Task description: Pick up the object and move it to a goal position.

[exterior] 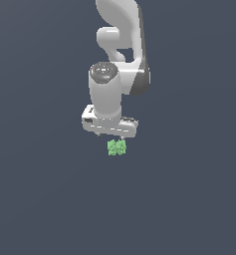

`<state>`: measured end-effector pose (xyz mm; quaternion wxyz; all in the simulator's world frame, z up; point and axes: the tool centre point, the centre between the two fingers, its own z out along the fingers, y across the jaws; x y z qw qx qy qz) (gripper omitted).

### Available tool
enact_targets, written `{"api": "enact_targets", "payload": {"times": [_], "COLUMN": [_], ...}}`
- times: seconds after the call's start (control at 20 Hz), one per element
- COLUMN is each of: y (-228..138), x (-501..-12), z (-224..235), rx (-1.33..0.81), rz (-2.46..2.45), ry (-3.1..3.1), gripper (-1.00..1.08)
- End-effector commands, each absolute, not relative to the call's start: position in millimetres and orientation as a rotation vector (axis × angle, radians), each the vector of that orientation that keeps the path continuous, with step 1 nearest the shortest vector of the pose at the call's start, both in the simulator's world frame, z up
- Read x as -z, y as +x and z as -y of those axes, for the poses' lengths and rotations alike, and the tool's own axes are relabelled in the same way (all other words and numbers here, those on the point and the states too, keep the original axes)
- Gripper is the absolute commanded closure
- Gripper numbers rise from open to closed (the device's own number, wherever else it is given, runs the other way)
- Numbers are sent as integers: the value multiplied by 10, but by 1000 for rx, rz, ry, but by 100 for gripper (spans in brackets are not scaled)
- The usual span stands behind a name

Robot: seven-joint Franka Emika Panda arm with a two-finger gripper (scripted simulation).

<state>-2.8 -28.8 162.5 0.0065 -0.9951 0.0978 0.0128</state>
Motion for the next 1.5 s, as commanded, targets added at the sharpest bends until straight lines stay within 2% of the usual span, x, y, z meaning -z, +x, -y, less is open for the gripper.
{"api": "enact_targets", "payload": {"times": [0.0, 1.45], "y": [-35, -134], "x": [-1598, -1241], "z": [273, 105], "rx": [-40, -25], "rz": [-389, -1522], "ry": [-3104, -2743], "gripper": [-92, -92]}}
